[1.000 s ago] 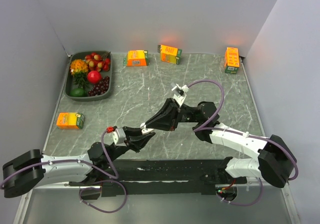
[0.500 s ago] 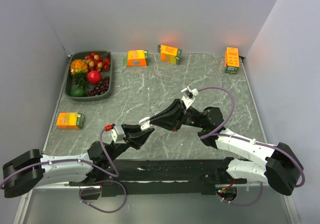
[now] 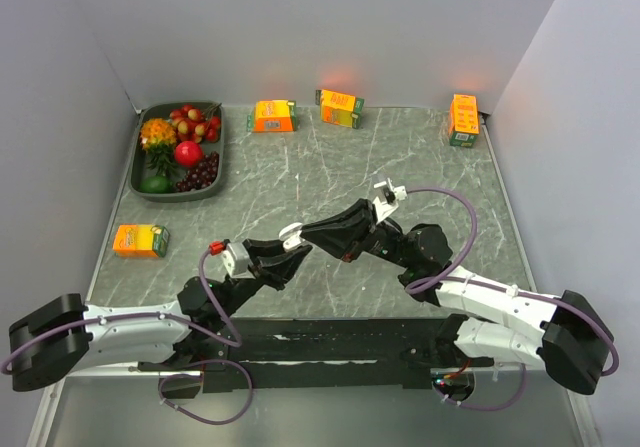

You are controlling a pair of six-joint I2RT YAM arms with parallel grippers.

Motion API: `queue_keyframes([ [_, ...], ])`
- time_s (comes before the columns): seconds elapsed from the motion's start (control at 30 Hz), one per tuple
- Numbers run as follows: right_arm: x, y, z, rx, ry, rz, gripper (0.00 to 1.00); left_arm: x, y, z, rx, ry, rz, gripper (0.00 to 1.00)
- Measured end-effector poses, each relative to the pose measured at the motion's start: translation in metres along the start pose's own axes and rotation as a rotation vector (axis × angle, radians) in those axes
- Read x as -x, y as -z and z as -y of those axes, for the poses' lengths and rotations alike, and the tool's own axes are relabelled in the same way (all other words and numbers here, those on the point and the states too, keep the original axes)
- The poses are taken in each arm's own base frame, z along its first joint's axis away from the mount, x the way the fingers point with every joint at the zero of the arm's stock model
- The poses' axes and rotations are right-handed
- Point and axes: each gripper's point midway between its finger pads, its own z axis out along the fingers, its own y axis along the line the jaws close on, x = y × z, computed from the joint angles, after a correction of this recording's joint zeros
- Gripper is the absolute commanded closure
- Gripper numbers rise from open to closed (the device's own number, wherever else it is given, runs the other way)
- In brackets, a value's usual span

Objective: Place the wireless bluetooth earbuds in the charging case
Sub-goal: Place the earbud in the charging case.

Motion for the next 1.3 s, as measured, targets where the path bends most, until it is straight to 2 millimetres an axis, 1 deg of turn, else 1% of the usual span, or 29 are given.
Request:
queue_keyframes([
  [0.13,-0.003,0.002,0.005,-0.032,-0.003,0.019,1.00,-0.009,-0.001,-0.002,0.012,-0.005,-0.025,0.99],
  [0.23,-0.004,0.001,0.005,-0.041,0.000,0.025,1.00,-0.011,-0.005,-0.004,0.021,-0.006,-0.032,0.99],
  [0.37,-0.004,0.000,0.004,-0.045,0.007,0.035,1.00,-0.009,-0.009,-0.003,0.022,-0.006,-0.026,0.99],
  [0.57,-0.006,-0.001,0.010,-0.068,0.020,0.037,1.00,-0.006,-0.011,-0.002,0.021,-0.004,-0.016,0.99],
  [0.87,-0.019,-0.002,0.022,-0.102,0.023,0.002,1.00,-0.004,-0.011,-0.002,0.019,-0.003,-0.013,0.99],
  [1.3,-0.021,-0.003,0.024,-0.116,0.043,0.007,1.00,-0.005,-0.011,-0.002,0.019,-0.003,-0.013,0.99],
])
